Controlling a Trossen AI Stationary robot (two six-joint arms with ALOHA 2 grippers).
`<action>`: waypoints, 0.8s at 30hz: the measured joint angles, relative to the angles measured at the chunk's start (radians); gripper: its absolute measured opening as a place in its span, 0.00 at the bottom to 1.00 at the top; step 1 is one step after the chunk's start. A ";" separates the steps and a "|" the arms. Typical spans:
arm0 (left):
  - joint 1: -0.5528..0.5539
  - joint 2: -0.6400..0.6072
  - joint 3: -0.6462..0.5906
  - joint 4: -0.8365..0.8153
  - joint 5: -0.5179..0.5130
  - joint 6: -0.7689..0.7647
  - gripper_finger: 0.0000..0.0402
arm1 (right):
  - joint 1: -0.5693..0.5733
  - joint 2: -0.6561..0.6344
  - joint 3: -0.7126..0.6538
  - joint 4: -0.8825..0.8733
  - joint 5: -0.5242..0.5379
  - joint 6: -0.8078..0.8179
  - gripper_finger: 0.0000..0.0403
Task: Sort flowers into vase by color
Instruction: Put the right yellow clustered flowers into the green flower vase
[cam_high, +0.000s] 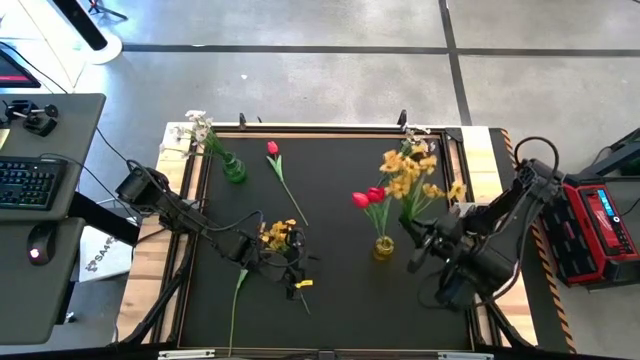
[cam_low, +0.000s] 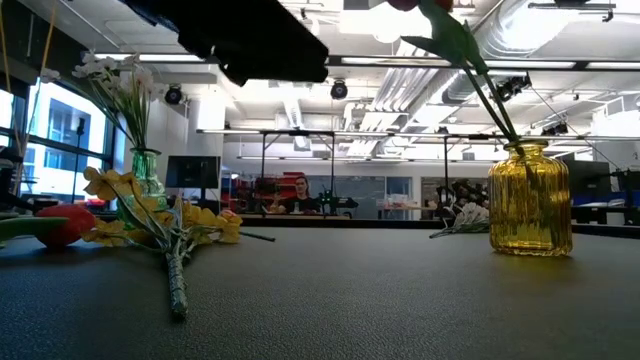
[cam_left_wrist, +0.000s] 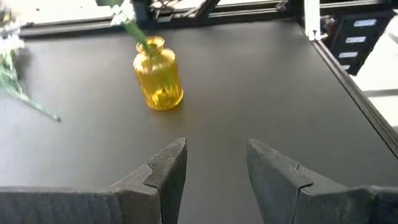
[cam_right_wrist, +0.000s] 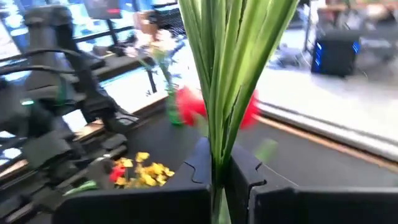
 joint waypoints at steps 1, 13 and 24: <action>-0.006 0.000 0.000 0.007 -0.006 0.032 0.38 | 0.000 0.007 0.013 0.075 0.011 -0.108 0.00; -0.087 -0.096 -0.081 0.250 0.068 0.459 0.38 | -0.050 0.192 -0.112 1.265 -0.339 -1.356 0.00; -0.067 -0.124 -0.288 0.812 0.246 0.450 0.38 | -0.224 0.322 -0.306 2.198 -1.047 -1.842 0.00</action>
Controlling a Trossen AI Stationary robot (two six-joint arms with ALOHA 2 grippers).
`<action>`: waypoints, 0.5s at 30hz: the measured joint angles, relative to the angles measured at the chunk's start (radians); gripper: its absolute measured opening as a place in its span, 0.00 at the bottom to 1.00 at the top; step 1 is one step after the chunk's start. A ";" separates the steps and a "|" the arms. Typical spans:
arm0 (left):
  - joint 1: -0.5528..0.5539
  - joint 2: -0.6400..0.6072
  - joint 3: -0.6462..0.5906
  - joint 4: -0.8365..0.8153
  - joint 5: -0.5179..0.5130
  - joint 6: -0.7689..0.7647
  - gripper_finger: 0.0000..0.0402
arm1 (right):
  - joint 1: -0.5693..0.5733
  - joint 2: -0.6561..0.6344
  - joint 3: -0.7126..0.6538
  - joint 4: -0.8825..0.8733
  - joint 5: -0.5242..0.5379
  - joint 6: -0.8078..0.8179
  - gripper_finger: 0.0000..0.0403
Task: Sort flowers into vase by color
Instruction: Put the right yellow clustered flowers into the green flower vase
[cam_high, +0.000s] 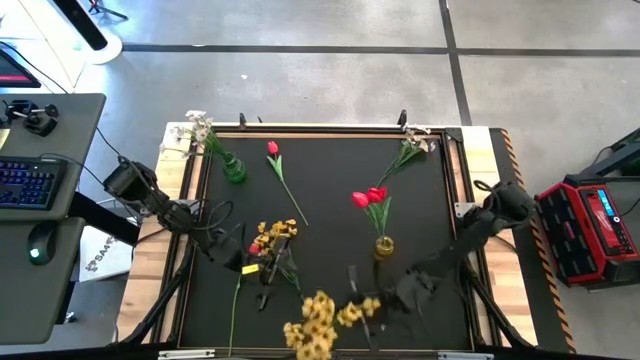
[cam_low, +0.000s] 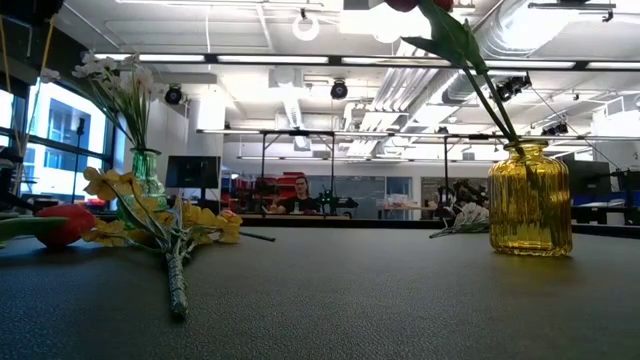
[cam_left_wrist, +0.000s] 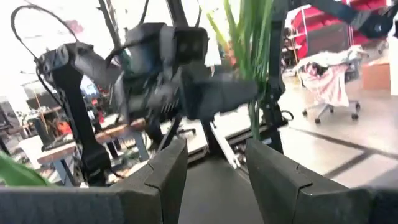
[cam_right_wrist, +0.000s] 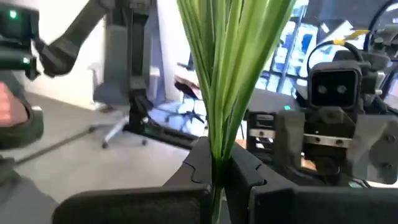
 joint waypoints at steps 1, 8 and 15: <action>0.001 0.000 0.010 -0.005 0.002 -0.001 0.38 | -0.018 0.000 -0.010 0.017 -0.015 0.015 0.00; 0.044 0.000 0.064 -0.073 0.013 -0.170 0.45 | -0.108 0.000 -0.026 0.018 -0.023 0.076 0.00; 0.071 0.000 0.070 -0.127 0.093 -0.173 0.63 | -0.163 0.000 -0.027 -0.032 -0.024 0.105 0.00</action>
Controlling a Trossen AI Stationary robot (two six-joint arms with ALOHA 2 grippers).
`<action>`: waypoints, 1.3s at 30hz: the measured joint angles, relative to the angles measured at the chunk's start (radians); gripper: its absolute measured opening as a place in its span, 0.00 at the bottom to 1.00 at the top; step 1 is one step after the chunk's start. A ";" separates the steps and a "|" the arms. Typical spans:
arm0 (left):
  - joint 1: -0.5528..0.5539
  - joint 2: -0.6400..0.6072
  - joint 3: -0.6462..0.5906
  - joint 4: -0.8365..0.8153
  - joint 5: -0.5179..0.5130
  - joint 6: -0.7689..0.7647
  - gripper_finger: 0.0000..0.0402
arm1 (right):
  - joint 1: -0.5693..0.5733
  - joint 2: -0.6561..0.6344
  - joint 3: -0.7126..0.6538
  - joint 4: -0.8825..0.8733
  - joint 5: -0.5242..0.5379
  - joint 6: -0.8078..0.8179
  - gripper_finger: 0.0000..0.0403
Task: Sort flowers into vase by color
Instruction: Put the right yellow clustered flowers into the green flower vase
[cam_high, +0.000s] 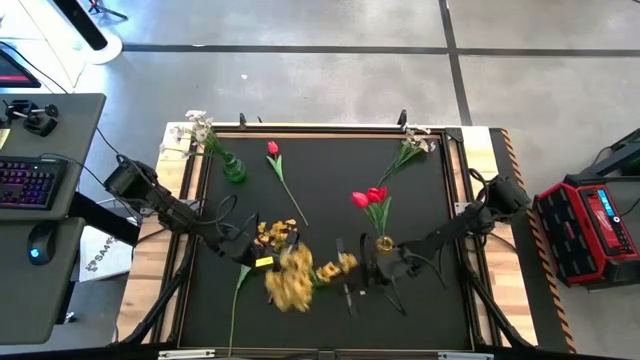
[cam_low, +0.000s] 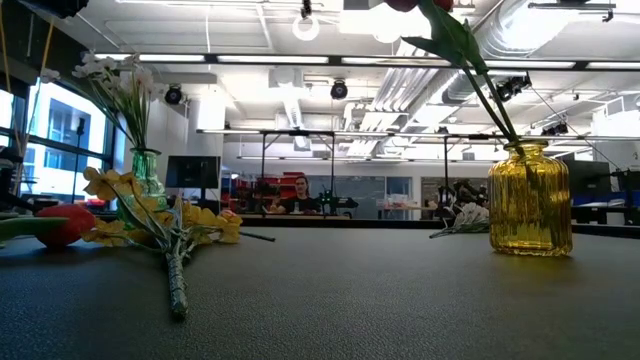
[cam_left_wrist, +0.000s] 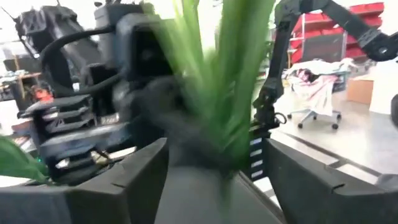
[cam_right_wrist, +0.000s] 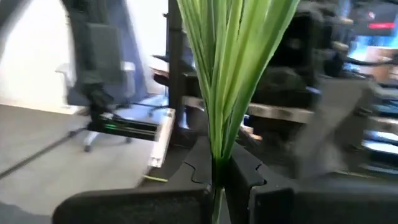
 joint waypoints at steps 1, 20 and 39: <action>0.000 0.000 0.001 0.002 0.005 0.000 0.64 | -0.006 0.000 0.000 -0.009 0.003 0.000 0.00; 0.070 0.001 0.001 -0.147 -0.017 0.114 0.65 | -0.039 0.000 0.000 0.070 0.130 -0.114 0.00; 0.129 -0.126 0.000 -0.309 -0.006 0.182 0.34 | -0.072 -0.001 0.002 0.042 0.164 -0.044 0.00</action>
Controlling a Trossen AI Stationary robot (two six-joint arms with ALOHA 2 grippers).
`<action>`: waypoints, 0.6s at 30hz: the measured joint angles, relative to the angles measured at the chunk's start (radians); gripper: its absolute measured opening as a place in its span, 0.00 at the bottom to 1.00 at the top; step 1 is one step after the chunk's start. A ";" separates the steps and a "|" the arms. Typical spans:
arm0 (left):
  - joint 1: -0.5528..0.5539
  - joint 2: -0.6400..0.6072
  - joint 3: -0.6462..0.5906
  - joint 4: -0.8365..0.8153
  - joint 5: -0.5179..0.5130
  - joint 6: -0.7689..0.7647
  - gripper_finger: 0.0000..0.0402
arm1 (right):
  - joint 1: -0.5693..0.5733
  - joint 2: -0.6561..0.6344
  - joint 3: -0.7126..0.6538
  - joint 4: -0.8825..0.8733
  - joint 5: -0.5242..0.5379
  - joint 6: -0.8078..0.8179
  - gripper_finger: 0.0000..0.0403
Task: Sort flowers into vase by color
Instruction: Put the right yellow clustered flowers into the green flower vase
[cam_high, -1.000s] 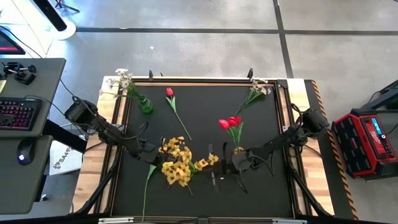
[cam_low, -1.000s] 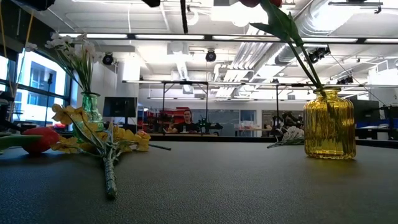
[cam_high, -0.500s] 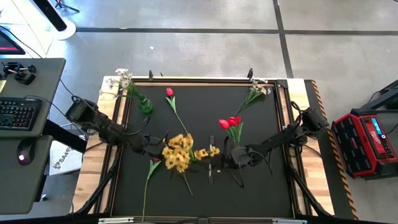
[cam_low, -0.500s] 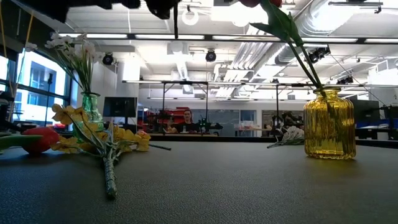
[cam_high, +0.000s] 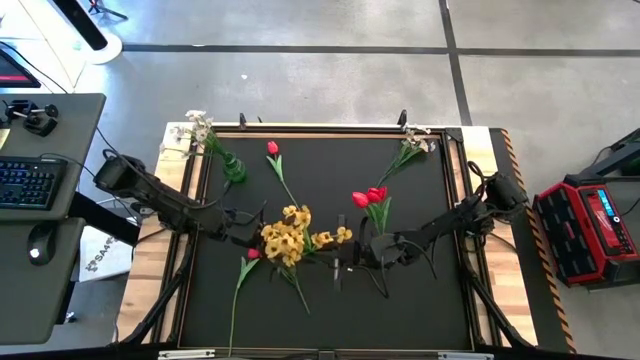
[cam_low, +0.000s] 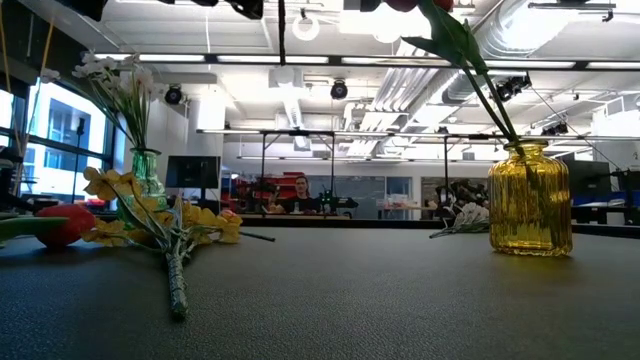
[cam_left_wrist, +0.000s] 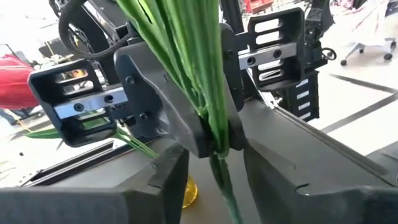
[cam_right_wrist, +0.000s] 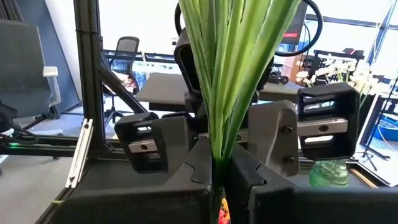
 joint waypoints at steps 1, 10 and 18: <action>0.000 0.000 0.000 0.000 -0.002 0.001 0.32 | 0.000 0.000 0.000 -0.002 0.000 0.001 0.00; -0.001 0.000 0.000 -0.026 -0.052 -0.025 0.05 | -0.014 0.000 0.000 -0.042 0.000 0.017 0.00; -0.017 -0.004 0.000 -0.179 -0.216 -0.151 0.01 | -0.061 0.002 -0.002 -0.083 -0.039 0.063 0.23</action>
